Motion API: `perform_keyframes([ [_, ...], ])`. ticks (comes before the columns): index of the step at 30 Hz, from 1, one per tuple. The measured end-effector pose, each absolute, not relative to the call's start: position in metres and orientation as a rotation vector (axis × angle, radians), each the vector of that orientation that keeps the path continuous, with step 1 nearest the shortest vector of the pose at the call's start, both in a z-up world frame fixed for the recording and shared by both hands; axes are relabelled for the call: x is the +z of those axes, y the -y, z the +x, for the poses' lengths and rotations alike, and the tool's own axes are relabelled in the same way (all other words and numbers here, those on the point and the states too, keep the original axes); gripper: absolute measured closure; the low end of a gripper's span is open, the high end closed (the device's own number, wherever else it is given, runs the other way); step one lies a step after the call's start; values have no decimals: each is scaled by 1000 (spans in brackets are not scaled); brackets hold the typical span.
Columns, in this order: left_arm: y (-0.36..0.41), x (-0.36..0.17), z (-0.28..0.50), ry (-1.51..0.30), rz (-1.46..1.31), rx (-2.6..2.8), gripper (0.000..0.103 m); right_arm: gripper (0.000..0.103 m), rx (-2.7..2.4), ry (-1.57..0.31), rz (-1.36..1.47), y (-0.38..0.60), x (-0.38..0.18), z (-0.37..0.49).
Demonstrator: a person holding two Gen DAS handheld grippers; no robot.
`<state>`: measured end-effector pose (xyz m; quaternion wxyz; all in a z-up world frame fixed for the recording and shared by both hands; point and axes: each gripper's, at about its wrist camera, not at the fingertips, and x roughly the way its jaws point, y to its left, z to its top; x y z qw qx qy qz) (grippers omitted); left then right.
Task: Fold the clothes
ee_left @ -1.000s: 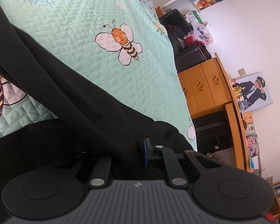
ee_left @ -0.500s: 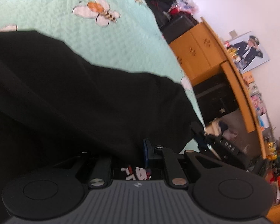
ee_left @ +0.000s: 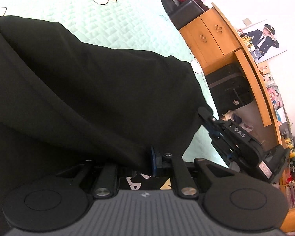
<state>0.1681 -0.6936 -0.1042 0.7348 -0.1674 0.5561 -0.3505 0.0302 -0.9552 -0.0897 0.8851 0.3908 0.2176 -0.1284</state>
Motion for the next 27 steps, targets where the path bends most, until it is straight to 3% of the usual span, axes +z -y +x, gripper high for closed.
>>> perform_keyframes([
  [23,714,-120,138,-1259,-394,-791,89,90,-291,-457,785,960,-101,29],
  [27,710,-131,134,-1222,-429,-784,88,81,-321,-470,671,952,-103,31],
])
